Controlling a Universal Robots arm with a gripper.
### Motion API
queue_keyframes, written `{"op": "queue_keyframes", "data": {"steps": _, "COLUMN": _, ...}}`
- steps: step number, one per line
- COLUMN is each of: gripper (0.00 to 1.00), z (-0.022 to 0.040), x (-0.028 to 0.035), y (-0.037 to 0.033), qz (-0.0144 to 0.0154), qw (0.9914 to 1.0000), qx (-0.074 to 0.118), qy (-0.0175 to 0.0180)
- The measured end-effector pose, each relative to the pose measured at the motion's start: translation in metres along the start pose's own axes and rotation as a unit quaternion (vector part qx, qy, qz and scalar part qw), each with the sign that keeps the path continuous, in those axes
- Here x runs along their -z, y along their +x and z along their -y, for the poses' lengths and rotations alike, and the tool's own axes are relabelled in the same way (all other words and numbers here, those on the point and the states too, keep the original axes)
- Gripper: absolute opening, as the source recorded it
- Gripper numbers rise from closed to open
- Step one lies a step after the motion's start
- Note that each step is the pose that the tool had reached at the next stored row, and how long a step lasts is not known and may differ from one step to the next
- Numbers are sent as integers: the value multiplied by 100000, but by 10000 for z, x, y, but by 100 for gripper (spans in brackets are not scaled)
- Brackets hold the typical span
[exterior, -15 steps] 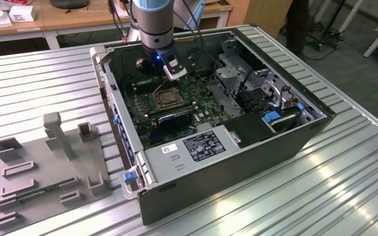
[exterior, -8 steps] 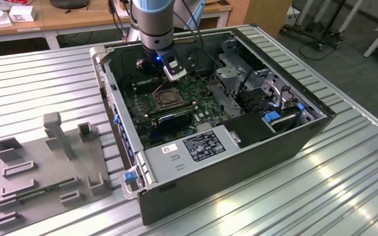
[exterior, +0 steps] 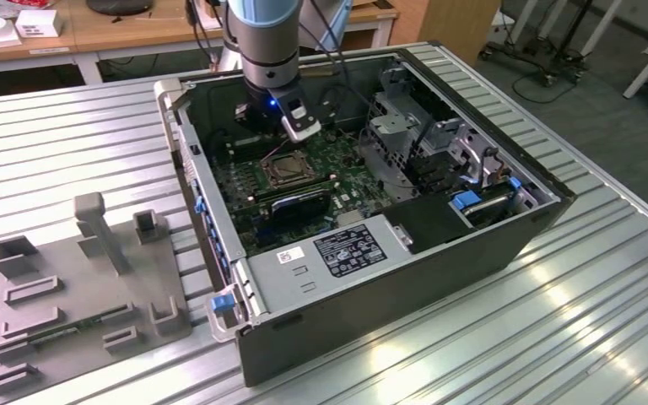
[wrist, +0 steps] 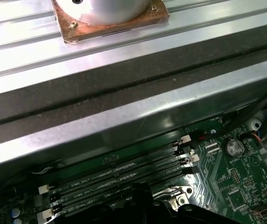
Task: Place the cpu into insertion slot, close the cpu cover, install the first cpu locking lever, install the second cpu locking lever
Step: 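Install the first cpu locking lever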
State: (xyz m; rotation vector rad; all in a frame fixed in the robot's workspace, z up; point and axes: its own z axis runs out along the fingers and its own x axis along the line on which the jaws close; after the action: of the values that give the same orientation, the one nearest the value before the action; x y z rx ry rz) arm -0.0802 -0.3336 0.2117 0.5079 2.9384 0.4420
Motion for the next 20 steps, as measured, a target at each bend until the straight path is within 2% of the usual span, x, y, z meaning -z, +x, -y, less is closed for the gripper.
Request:
{"op": "queue_keyframes", "data": {"steps": 5, "gripper": 11, "z": 7, "x": -37, "y": -11, "qz": 0, "qw": 100000, "qx": 2, "qy": 5}}
{"op": "queue_keyframes", "data": {"steps": 11, "gripper": 11, "z": -1, "x": -48, "y": -40, "qz": 1, "qw": 100000, "qx": 4, "qy": -1}}
{"op": "queue_keyframes", "data": {"steps": 20, "gripper": 11, "z": 1, "x": -57, "y": -41, "qz": -3, "qw": 100000, "qx": 3, "qy": 14}}
